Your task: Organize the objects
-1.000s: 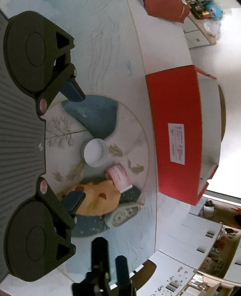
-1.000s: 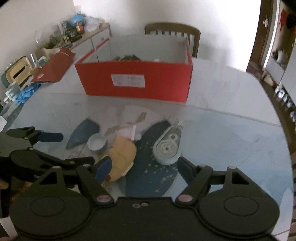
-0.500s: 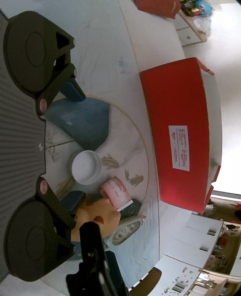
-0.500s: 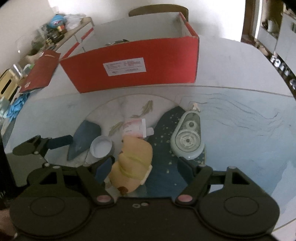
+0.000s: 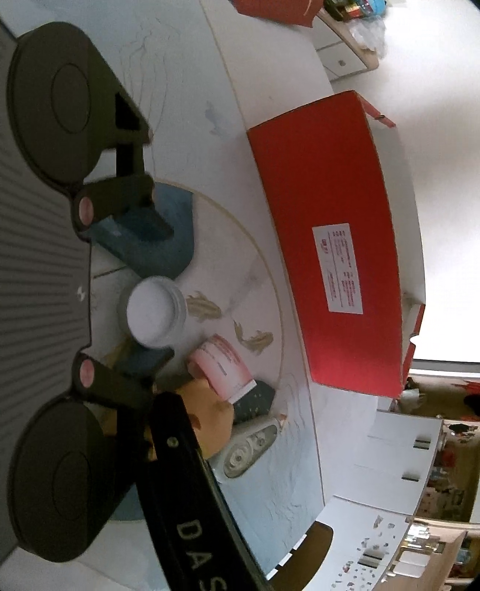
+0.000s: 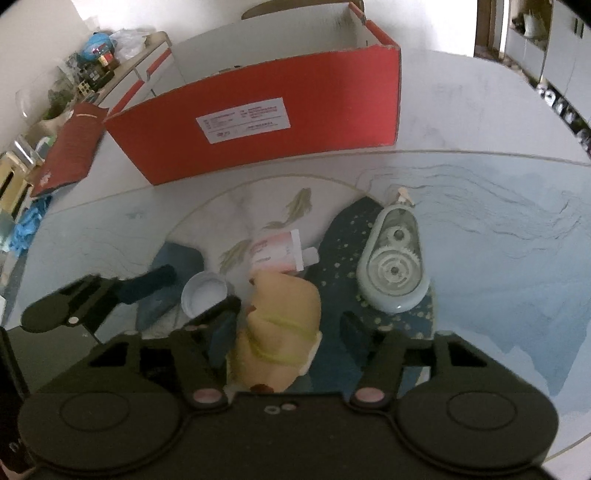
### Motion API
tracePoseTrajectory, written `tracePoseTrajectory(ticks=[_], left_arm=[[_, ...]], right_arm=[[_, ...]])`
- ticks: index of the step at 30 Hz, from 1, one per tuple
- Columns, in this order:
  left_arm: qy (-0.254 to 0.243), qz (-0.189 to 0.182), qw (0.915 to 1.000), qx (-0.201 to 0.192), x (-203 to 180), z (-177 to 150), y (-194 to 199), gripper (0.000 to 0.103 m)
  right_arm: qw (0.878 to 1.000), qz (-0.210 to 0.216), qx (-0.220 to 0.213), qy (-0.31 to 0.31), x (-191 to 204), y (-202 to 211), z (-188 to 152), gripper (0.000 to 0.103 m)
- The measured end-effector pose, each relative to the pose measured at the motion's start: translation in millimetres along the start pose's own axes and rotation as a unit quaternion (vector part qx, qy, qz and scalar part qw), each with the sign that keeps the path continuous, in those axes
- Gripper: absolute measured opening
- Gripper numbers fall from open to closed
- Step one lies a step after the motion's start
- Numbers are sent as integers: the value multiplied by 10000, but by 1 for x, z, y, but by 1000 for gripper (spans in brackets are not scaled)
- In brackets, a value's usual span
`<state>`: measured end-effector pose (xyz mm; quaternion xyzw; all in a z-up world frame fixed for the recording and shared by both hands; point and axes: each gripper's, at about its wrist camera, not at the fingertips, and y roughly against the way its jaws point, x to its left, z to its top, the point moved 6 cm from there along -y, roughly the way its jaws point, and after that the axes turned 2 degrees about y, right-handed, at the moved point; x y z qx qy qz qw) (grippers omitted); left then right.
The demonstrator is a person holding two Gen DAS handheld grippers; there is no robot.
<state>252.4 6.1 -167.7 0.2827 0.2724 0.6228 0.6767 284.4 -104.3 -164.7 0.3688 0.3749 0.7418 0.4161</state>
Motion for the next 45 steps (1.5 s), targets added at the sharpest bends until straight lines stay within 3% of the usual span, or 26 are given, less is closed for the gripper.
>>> tracePoseTrajectory(ticks=[4,12,28,45], left_arm=[[26,-20,10000,4,1,1,2,38],[146,45,9998,127,8,3,4,38],[393,-74,9992,31,15,19,55,38],[360,-309,9988,-113,2,74,98,38]], right_arm=[[10000,3,-46,4,2,1,2,48],[9999,-9,-120,98,3,6,1,40],[9974,22,-467,541,10,56,-1,38],[9878,-6,-1139,1058,14,111,48,38]])
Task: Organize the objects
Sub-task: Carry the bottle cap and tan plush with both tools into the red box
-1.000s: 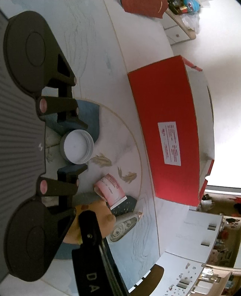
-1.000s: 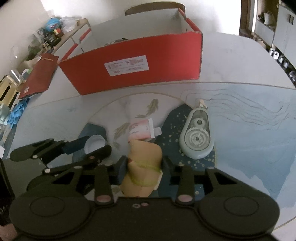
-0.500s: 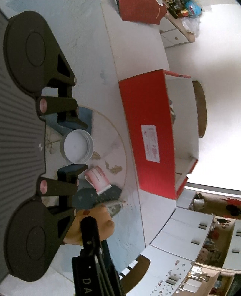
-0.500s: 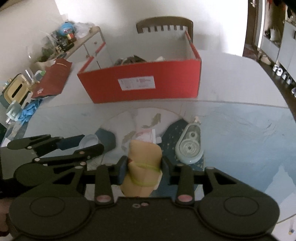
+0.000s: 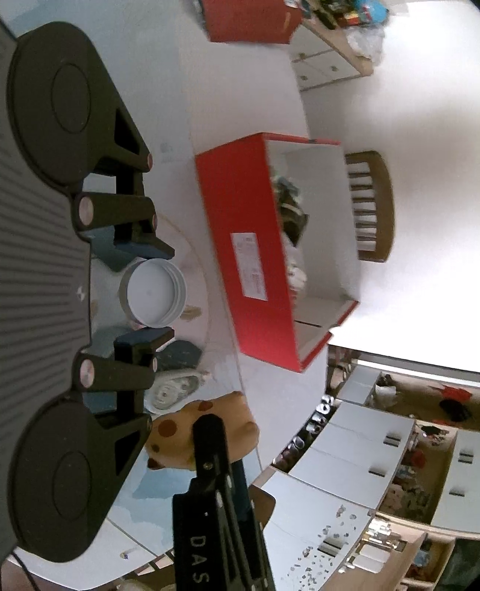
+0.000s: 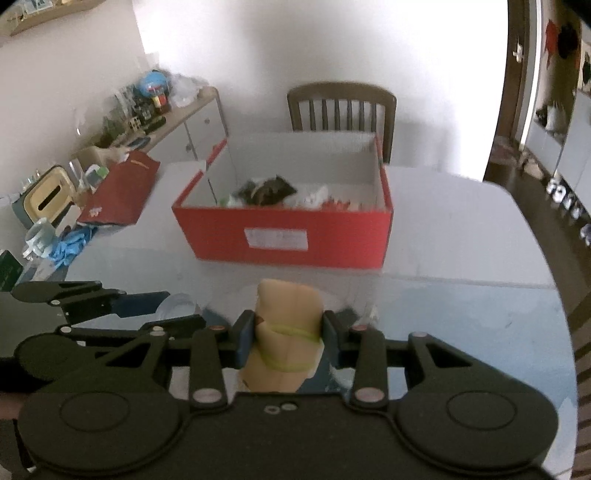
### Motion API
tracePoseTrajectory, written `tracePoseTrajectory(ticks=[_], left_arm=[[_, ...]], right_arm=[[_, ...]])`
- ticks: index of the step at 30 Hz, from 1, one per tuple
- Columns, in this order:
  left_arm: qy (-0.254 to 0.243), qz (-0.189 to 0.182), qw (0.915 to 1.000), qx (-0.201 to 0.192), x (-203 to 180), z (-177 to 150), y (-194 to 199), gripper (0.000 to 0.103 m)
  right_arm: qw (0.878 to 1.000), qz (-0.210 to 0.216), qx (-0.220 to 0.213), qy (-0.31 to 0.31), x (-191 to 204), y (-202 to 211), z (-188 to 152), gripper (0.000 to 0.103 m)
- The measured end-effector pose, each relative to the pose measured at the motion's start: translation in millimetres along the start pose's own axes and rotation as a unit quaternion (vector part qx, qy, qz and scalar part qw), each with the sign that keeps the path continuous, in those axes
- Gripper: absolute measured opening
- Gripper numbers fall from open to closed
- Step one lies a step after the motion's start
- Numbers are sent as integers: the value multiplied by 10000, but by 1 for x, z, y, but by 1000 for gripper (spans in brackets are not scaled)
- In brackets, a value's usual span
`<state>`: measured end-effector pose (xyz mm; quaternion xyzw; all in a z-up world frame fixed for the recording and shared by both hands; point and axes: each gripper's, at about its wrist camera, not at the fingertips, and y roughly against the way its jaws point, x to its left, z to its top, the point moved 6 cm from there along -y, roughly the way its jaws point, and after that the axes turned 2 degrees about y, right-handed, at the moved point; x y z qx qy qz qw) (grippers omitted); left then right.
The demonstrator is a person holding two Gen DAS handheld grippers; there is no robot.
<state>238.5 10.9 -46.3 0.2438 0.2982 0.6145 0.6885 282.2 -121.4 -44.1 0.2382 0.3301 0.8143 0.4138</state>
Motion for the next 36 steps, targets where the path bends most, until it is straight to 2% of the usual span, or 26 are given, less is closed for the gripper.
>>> tracePoseTrajectory(ticks=[11,15,26,36], left_arm=[[-360,159,9981,-470,11,63,5,38],[-481,230,9972,-525,17,85,-1,38],[-617,450,9963,-391,41,125,-35,38],[-569,617,9964,-111,67,137,-81,38]], right_arm=[[9988,-188,-417,189,-12,1,57,38],[9981,-255,-509,240,-15,-5,77,38],[9952,-506,-655,532,-22,-42,127,38],[9973,-507,-373,389,-36,-95,144,38]])
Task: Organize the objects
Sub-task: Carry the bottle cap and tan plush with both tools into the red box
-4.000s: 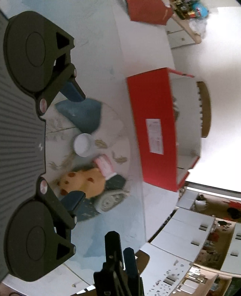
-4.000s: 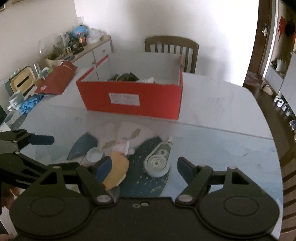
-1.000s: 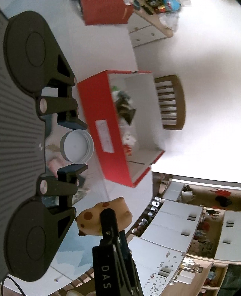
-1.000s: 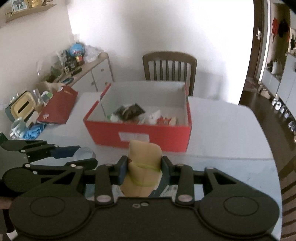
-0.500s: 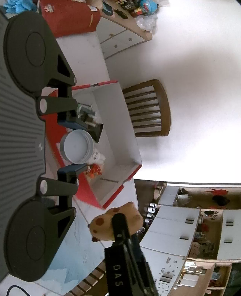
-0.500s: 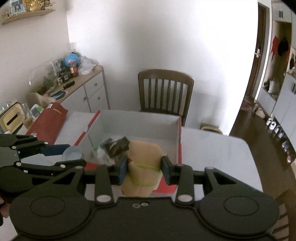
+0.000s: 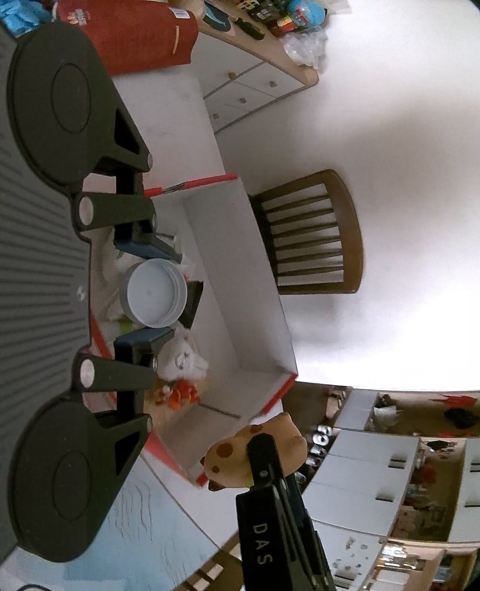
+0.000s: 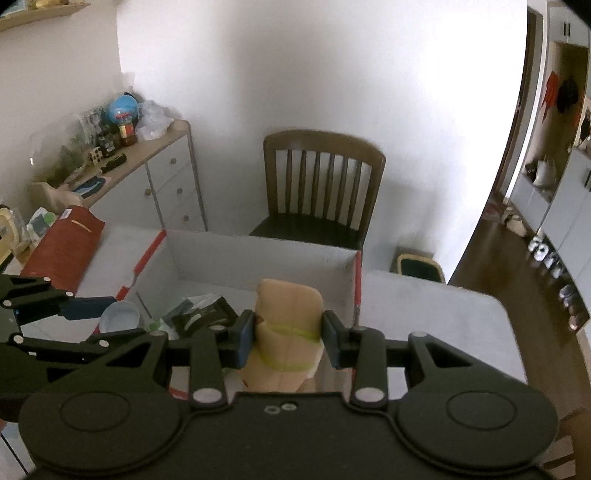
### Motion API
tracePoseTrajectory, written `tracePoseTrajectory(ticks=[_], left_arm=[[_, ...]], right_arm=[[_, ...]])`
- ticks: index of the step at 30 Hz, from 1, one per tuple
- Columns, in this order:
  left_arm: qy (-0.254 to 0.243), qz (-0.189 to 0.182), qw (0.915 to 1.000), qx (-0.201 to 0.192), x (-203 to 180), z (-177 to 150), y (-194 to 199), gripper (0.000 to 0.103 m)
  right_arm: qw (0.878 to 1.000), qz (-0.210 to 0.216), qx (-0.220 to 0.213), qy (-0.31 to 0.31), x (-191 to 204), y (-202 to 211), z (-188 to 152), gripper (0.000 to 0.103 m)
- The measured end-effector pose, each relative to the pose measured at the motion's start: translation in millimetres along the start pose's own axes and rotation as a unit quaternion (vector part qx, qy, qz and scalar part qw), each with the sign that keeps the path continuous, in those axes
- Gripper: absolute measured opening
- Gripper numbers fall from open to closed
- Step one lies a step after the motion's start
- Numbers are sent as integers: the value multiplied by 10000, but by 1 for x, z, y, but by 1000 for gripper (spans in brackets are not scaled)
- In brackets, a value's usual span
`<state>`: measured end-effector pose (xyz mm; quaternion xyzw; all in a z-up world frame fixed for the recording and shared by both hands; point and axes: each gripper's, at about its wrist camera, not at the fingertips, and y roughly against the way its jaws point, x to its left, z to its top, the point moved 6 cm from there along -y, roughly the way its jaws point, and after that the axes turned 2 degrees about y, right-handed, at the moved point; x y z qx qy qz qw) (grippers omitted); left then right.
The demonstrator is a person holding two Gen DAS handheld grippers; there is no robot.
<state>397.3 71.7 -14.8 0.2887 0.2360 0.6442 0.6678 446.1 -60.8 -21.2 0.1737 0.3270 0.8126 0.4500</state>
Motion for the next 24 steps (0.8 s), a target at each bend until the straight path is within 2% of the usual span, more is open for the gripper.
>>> tracePoseTrajectory(ticks=[10,24], left_arm=[[-125,179,9992,322,12,3,-51,38],[-163,43,9976,668,8,-11,-92,38]], right_arm=[[9990,-5,436,-73,-3,-60,4,38],[9957,18,923,-65,1,-109,-9,40]])
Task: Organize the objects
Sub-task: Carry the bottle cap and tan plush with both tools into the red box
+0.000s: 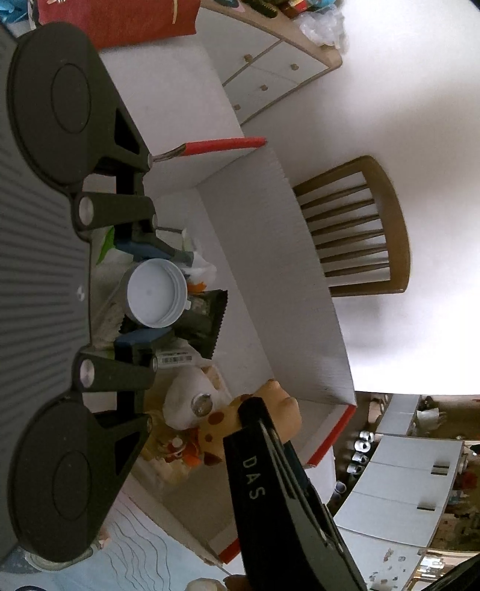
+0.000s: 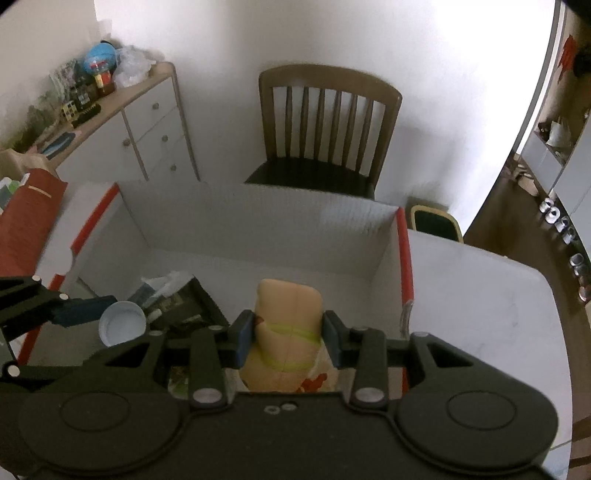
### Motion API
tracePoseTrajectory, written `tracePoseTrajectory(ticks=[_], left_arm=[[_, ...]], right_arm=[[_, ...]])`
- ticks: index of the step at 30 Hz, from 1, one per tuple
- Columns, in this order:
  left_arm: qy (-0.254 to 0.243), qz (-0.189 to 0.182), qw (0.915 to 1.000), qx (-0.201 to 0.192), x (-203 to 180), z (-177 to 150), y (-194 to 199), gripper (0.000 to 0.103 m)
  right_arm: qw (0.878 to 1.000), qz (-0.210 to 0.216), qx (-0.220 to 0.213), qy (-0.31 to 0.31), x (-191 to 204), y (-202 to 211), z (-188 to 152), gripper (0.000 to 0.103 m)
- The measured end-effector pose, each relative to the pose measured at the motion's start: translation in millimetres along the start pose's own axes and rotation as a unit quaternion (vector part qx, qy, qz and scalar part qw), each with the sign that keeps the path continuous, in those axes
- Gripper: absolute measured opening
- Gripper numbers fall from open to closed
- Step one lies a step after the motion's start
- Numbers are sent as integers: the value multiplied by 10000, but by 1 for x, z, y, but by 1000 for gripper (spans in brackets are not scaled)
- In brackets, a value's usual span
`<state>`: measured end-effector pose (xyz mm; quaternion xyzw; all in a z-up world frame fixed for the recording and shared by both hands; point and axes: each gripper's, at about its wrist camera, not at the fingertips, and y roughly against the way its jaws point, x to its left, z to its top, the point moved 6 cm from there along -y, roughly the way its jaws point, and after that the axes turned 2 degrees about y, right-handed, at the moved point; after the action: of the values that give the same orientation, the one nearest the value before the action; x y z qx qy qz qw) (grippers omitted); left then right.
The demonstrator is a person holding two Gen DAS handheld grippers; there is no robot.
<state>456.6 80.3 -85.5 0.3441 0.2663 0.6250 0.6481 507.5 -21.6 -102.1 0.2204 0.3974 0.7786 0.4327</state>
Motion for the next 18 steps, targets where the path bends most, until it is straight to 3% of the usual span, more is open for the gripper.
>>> tracePoseTrajectory(ticks=[14,16,18], left_arm=[[30,-67,9999,139,-5,-6,-14,40],[53,-103,9998,141,-6,-7,-14,52],[105,-116,9998,107,-6,-7,-12,63]], right_arm=[[9999,88,52,-78,-4,-6,0,46],[9999,113,47,-79,-4,-4,0,48],[9999,83,39,-58,-5,-2,0,57]])
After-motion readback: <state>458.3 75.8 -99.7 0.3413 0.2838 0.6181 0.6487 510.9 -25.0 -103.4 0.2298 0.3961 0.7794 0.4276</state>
